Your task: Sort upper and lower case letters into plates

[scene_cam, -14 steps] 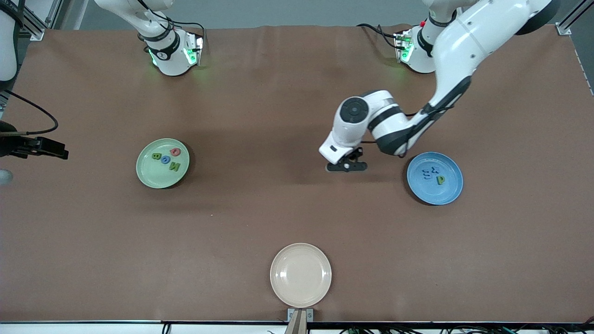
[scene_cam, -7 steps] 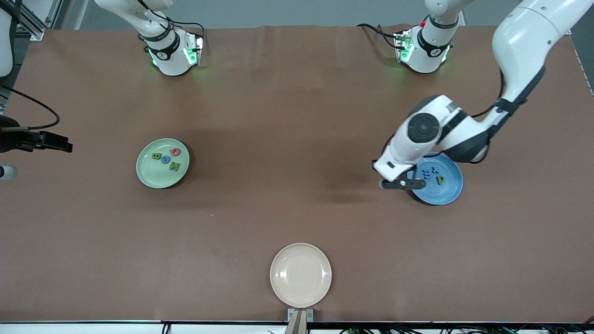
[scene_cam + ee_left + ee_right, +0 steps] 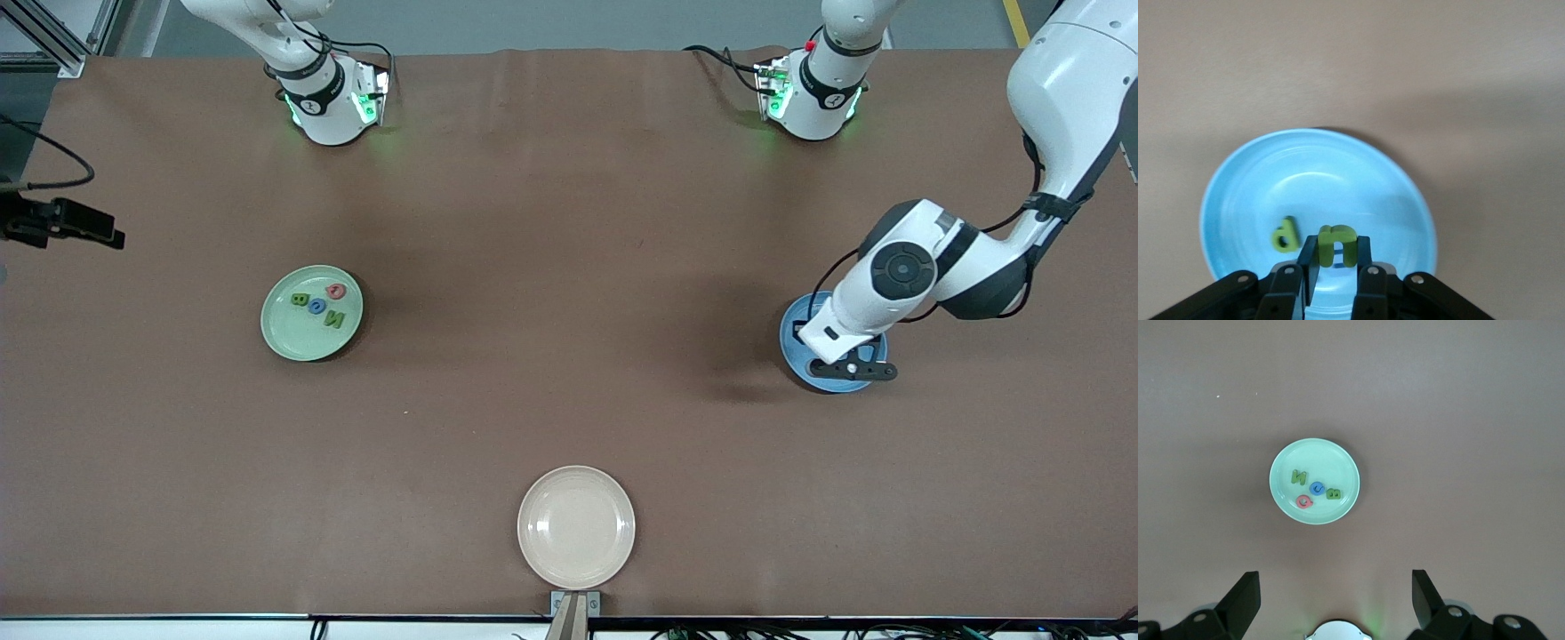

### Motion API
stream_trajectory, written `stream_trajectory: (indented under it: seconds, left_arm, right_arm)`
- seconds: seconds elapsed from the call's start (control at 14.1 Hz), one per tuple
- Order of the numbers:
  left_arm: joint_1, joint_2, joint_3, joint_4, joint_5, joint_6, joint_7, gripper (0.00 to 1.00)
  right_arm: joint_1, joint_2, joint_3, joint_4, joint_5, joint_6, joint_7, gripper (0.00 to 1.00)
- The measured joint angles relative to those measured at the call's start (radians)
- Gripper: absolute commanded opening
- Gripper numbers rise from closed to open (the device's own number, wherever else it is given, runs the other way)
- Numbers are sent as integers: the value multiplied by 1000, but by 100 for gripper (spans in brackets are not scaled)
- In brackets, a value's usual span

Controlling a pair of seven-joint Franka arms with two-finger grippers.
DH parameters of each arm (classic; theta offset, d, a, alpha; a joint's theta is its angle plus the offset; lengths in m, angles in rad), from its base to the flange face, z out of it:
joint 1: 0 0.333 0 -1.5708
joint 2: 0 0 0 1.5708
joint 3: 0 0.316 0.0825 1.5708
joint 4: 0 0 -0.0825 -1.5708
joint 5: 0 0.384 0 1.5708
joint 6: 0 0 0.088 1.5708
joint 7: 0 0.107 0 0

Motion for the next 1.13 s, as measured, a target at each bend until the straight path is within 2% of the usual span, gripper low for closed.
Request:
stream_trajectory:
  seconds: [0.28,0.64,0.99,1.13]
  left_arm:
    - [27,41,34,-7,52,15,33,8]
    - [10,78,67,-8,70,40,38,9]
    - [-5,91,91,-8,86,59,39,14]
    - [-9,91,96,-8,86,63,39,21]
  right_arm:
    - [0,-88,4,-26,0,-45,-1,100]
    - [0,-139,22,-30,0,-56,-1,100]
    - [0,-156,21,-22,0,-58,-11,100]
    - [-1,-157,20,-9,0,-57,-16,100]
